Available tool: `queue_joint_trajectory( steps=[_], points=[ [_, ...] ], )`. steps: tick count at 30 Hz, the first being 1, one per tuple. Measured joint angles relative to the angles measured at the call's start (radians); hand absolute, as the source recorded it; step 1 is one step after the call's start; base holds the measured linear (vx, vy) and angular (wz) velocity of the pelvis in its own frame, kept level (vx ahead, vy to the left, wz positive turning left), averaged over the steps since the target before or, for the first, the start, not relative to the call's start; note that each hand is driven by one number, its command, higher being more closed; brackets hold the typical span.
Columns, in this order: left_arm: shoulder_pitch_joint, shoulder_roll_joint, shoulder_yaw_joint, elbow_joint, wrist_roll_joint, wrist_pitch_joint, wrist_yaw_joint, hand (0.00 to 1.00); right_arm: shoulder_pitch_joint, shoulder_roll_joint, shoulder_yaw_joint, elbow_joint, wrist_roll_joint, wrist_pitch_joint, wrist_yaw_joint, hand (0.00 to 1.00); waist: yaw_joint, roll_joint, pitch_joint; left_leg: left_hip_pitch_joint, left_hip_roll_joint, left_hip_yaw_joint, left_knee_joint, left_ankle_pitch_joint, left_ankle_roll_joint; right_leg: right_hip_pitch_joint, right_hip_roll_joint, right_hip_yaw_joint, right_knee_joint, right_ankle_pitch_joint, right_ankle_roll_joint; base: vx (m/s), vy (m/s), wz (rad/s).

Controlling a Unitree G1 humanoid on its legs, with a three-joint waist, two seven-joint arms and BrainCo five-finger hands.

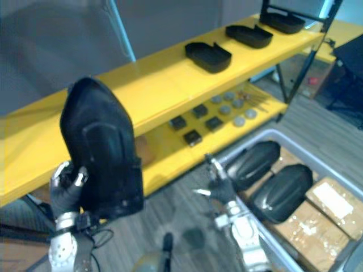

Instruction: Walk over and take plastic housings, then place them on the shelf

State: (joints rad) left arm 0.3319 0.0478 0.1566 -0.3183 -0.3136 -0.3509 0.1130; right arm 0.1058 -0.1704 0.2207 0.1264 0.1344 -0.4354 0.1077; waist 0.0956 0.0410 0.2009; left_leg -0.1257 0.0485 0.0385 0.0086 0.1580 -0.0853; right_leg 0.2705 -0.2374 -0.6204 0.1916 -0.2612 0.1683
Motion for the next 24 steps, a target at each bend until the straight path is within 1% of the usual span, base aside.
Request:
queue_joint_trajectory(
  steps=[1,2,3,4,5,6,7,8,9,10,11,12,13,14,15,17,18,20,21,22,23,24],
  points=[
    [0.0,0.0,0.008,-0.007,0.0,-0.004,-0.001,1.0,-0.001,0.007,0.0,0.0,0.0,-0.001,-0.003,0.0,0.002,-0.01,-0.002,-0.003,-0.01,0.001,0.001,0.0,0.001,0.005,-0.008,-0.009,0.0,-0.001,0.005,0.04,0.067,0.46],
    [-0.003,0.0,0.032,-0.025,0.0,-0.015,-0.009,1.0,-0.001,0.027,-0.001,0.0,0.0,-0.003,-0.017,0.0,0.005,-0.035,-0.014,-0.017,-0.033,0.001,0.009,-0.004,0.007,0.008,-0.027,-0.022,0.001,0.0,0.015,0.09,0.084,0.45],
    [-0.017,0.001,0.052,-0.045,0.0,-0.019,-0.012,1.0,-0.002,0.041,-0.004,0.0,0.0,-0.005,-0.035,0.0,0.014,-0.06,-0.024,-0.033,-0.06,0.005,0.03,-0.024,0.028,0.013,-0.052,-0.043,0.006,0.002,0.019,0.11,0.09,0.4],
    [-0.02,0.001,0.055,-0.05,0.0,-0.02,-0.012,1.0,-0.002,0.043,-0.005,0.0,0.0,-0.005,-0.04,0.0,0.015,-0.064,-0.027,-0.036,-0.066,0.007,0.036,-0.032,0.032,0.015,-0.056,-0.043,0.014,0.006,0.023,0.18,0.146,0.47],
    [-0.053,-0.001,0.061,-0.053,0.004,-0.021,-0.008,1.0,-0.006,0.045,-0.017,0.0,0.0,-0.006,-0.059,0.0,0.025,-0.075,-0.026,-0.039,-0.092,-0.005,0.063,-0.055,0.049,-0.004,-0.097,-0.035,0.118,0.02,0.002,0.15,0.152,0.46],
    [-0.073,0.001,0.06,-0.051,0.01,-0.018,-0.006,1.0,-0.011,0.042,-0.029,0.001,-0.001,-0.006,-0.067,0.0,0.025,-0.075,-0.027,-0.024,-0.098,-0.01,0.069,-0.07,0.063,-0.052,-0.141,0.0,0.259,0.054,-0.056,0.15,0.17,0.43],
    [-0.078,0.006,0.061,-0.051,0.01,-0.018,-0.004,1.0,-0.016,0.044,-0.036,0.002,-0.005,-0.008,-0.069,0.0,0.026,-0.074,-0.027,-0.009,-0.1,-0.011,0.066,-0.08,0.072,-0.082,-0.163,0.032,0.332,0.084,-0.103,0.2,0.209,0.14],
    [-0.081,0.021,0.063,-0.051,0.011,-0.017,0.005,1.0,-0.033,0.046,-0.041,0.005,-0.026,-0.021,-0.076,0.0,0.026,-0.075,-0.027,0.025,-0.107,-0.011,0.055,-0.105,0.089,-0.147,-0.195,0.094,0.471,0.18,-0.197,0.24,0.193,-0.01],
    [-0.082,0.034,0.064,-0.051,0.019,-0.014,0.021,1.0,-0.046,0.045,-0.042,0.011,-0.033,-0.029,-0.081,0.0,0.017,-0.075,-0.028,0.057,-0.102,-0.03,0.04,-0.116,0.103,-0.193,-0.211,0.15,0.56,0.247,-0.202,0.33,0.18,0.13],
    [-0.088,0.05,0.063,-0.048,0.024,-0.011,0.04,1.0,-0.056,0.057,-0.042,0.019,-0.033,-0.034,-0.081,0.0,0.001,-0.07,-0.029,0.07,-0.098,-0.051,0.034,-0.124,0.118,-0.236,-0.2,0.188,0.626,0.176,-0.167,0.3,0.093,0.35],
    [-0.112,0.061,0.062,-0.033,0.032,-0.004,0.057,1.0,-0.063,0.064,-0.041,0.019,-0.034,-0.038,-0.082,0.0,-0.012,-0.074,-0.032,0.089,-0.083,-0.078,0.033,-0.136,0.125,-0.284,-0.161,0.215,0.644,0.092,-0.152,0.33,0.111,0.6],
    [-0.138,0.065,0.064,-0.011,0.038,0.004,0.064,1.0,-0.069,0.062,-0.042,0.018,-0.044,-0.039,-0.084,0.0,-0.024,-0.067,-0.029,0.104,-0.068,-0.106,0.034,-0.147,0.123,-0.313,-0.109,0.214,0.581,0.042,-0.143,0.25,0.107,0.57],
    [-0.149,0.066,0.065,0.001,0.038,0.007,0.065,1.0,-0.072,0.06,-0.042,0.018,-0.051,-0.039,-0.085,0.0,-0.027,-0.067,-0.029,0.112,-0.062,-0.113,0.035,-0.15,0.115,-0.325,-0.084,0.216,0.531,0.029,-0.142,0.24,0.089,0.52],
    [-0.165,0.067,0.066,0.023,0.037,0.015,0.068,1.0,-0.077,0.055,-0.042,0.016,-0.051,-0.039,-0.084,0.0,-0.024,-0.068,-0.03,0.128,-0.051,-0.125,0.036,-0.158,0.104,-0.344,-0.04,0.23,0.401,0.023,-0.131,0.23,0.034,0.49],
    [-0.176,0.07,0.067,0.036,0.036,0.026,0.069,1.0,-0.082,0.05,-0.042,0.014,-0.051,-0.039,-0.084,0.0,-0.029,-0.068,-0.03,0.132,-0.047,-0.146,0.042,-0.171,0.094,-0.365,-0.006,0.259,0.274,0.03,-0.12,0.22,-0.001,0.51],
    [-0.18,0.074,0.067,0.049,0.036,0.028,0.069,1.0,-0.087,0.04,-0.042,0.014,-0.05,-0.039,-0.081,0.0,-0.029,-0.068,-0.029,0.138,-0.043,-0.179,0.052,-0.192,0.08,-0.399,0.022,0.302,0.145,0.059,-0.087,0.2,-0.072,0.51],
    [-0.179,0.073,0.066,0.052,0.037,0.029,0.069,1.0,-0.087,0.037,-0.043,0.014,-0.049,-0.039,-0.078,0.0,-0.03,-0.068,-0.03,0.141,-0.043,-0.192,0.059,-0.202,0.074,-0.404,0.027,0.315,0.118,0.072,-0.085,0.27,-0.178,0.67],
    [-0.173,0.074,0.068,0.059,0.037,0.031,0.07,1.0,-0.087,0.025,-0.048,0.006,-0.026,-0.038,-0.047,0.0,-0.034,-0.085,-0.04,0.144,-0.051,-0.23,0.083,-0.239,0.038,-0.397,0.043,0.36,0.019,0.146,-0.091,0.25,-0.231,0.68],
    [-0.171,0.074,0.068,0.059,0.037,0.032,0.07,1.0,-0.086,0.025,-0.054,0.002,-0.023,-0.036,-0.039,0.0,-0.035,-0.094,-0.046,0.14,-0.058,-0.242,0.09,-0.252,0.03,-0.385,0.045,0.378,-0.007,0.174,-0.096,0.22,-0.322,0.74],
    [-0.159,0.06,0.067,0.066,0.037,0.032,0.07,1.0,-0.085,0.019,-0.068,-0.001,0.0,-0.03,-0.019,0.0,-0.039,-0.112,-0.062,0.144,-0.065,-0.247,0.112,-0.299,0.013,-0.333,0.04,0.389,-0.057,0.281,-0.055,0.25,-0.381,0.75],
    [-0.133,0.033,0.056,0.065,0.036,0.035,0.073,1.0,-0.082,0.002,-0.08,-0.001,0.014,-0.022,-0.011,0.0,-0.042,-0.066,-0.069,0.136,-0.02,-0.208,0.148,-0.326,0.007,-0.298,0.071,0.355,-0.075,0.28,-0.073,0.21,-0.317,0.72],
    [-0.108,0.011,0.052,0.064,0.037,0.035,0.07,1.0,-0.081,-0.012,-0.093,-0.001,0.028,-0.02,-0.002,0.0,-0.05,-0.028,-0.079,0.124,0.024,-0.171,0.176,-0.338,-0.009,-0.28,0.094,0.334,-0.088,0.27,-0.081,0.25,-0.274,0.42]
  ],
)
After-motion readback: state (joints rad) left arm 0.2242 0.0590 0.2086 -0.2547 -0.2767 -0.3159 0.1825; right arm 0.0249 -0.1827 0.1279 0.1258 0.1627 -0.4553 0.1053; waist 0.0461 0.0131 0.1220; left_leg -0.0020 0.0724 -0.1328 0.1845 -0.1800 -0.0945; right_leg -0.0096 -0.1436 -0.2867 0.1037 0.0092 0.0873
